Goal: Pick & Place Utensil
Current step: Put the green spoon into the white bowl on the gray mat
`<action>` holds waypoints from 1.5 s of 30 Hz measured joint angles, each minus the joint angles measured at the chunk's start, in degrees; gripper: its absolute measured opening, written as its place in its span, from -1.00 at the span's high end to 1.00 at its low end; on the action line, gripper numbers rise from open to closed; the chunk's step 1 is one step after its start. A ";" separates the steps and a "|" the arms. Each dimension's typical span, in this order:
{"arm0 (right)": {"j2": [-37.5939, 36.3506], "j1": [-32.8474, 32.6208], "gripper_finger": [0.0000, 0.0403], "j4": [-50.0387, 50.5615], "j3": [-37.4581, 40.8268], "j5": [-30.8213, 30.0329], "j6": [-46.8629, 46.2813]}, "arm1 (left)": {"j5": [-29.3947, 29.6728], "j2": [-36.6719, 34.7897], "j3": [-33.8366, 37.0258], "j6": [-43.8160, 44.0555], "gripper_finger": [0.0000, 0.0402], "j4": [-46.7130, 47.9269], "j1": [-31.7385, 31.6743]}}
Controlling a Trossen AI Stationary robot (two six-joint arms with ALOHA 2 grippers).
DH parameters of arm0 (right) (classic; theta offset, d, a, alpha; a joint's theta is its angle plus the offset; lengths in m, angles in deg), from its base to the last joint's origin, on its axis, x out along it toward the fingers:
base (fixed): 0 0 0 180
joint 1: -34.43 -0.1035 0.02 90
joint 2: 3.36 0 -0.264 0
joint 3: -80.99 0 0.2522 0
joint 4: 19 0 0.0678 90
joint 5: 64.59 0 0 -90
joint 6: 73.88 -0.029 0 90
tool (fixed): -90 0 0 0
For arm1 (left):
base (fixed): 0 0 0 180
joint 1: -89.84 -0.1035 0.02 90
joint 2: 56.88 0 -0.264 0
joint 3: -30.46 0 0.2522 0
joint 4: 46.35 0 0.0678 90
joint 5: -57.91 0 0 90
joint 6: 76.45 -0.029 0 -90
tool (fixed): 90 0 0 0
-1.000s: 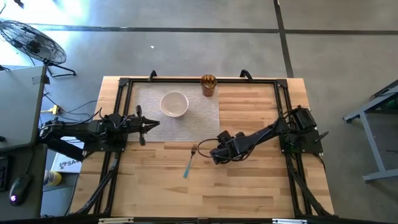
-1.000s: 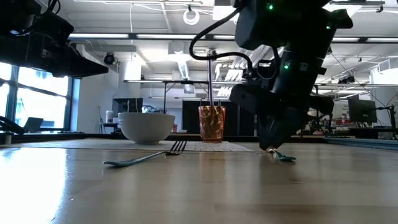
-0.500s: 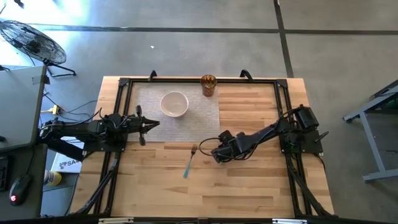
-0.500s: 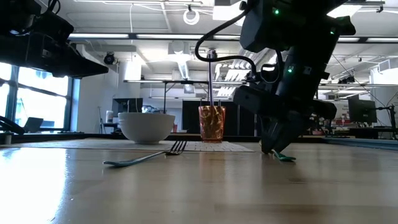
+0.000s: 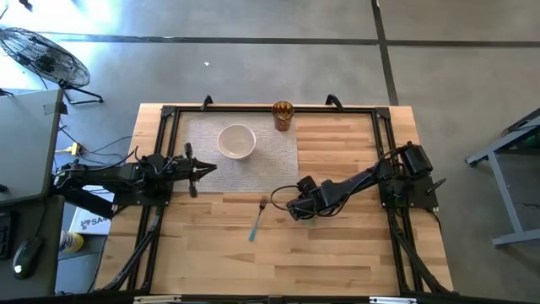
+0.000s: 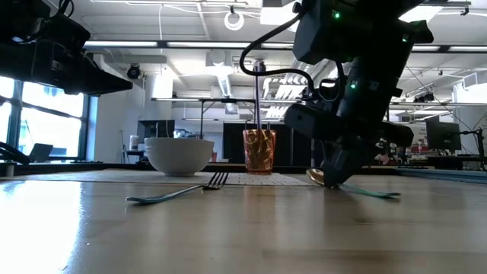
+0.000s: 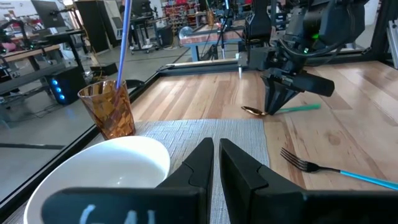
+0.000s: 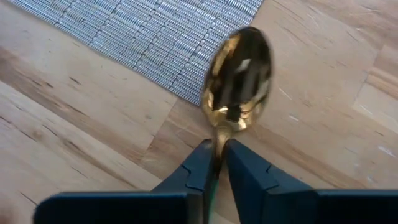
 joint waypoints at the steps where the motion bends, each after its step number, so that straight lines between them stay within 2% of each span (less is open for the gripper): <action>1: 0.01 0.00 0.83 -0.02 0.00 -0.09 0.00 | 0.00 -0.01 -0.01 0.00 0.88 0.01 -0.02; 7: 0.08 0.00 0.95 1.40 -1.13 -0.96 1.76 | 0.00 0.00 0.00 0.00 0.88 0.02 -0.02; 15: -0.43 -0.16 0.93 9.40 -10.46 -5.42 7.84 | -0.02 -0.02 0.00 0.00 0.88 0.00 -0.02; 24: -0.43 2.89 0.97 4.41 -18.16 -6.81 20.89 | -0.04 0.00 0.00 0.00 0.88 0.00 -0.02; 30: 0.97 5.80 0.97 -5.20 -19.62 -3.64 31.70 | -0.04 -0.01 -0.02 0.00 0.88 0.01 -0.02; 36: 4.18 9.79 0.96 -9.93 -19.96 1.60 45.43 | -0.02 -0.01 0.00 0.00 0.88 0.01 -0.01; 45: 7.40 14.43 0.94 -13.84 -17.46 8.38 55.37 | -0.04 0.00 -0.01 0.00 0.88 0.04 -0.02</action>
